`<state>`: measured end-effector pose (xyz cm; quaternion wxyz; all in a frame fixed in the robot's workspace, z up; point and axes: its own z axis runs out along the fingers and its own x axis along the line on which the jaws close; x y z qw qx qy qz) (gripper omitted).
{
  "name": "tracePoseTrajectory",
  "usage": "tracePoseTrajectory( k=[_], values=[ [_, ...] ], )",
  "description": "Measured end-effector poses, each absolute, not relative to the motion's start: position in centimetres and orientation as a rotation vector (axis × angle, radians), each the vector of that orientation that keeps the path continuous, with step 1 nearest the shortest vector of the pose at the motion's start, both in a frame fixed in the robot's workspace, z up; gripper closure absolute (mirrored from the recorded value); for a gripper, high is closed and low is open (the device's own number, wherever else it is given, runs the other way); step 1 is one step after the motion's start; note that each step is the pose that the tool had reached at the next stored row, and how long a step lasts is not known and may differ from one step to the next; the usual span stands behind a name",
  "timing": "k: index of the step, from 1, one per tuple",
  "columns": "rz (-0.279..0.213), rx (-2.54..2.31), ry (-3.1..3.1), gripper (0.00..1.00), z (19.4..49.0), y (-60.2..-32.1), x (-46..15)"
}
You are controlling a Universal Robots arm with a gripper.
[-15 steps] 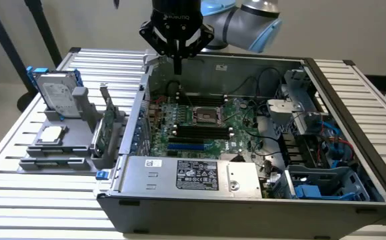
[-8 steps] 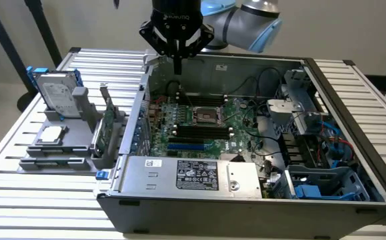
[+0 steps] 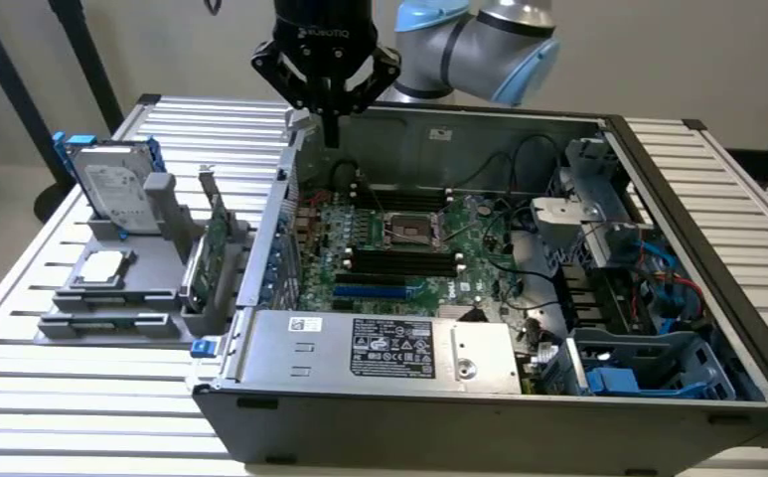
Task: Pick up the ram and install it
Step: 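Reach for the ram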
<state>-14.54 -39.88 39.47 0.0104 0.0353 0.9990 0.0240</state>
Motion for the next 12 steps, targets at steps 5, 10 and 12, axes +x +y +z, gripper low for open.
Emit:
tracePoseTrajectory(
  k=[5, 10, 12],
  values=[
    [0.075, 0.110, 3.118, 0.89, 39.4, -39.9, -16.8],
    [0.075, 0.110, 3.118, 0.89, 39.3, -39.9, -19.1],
    [0.075, 0.110, 3.118, 0.89, 39.2, -40.0, -20.0]
  ],
)
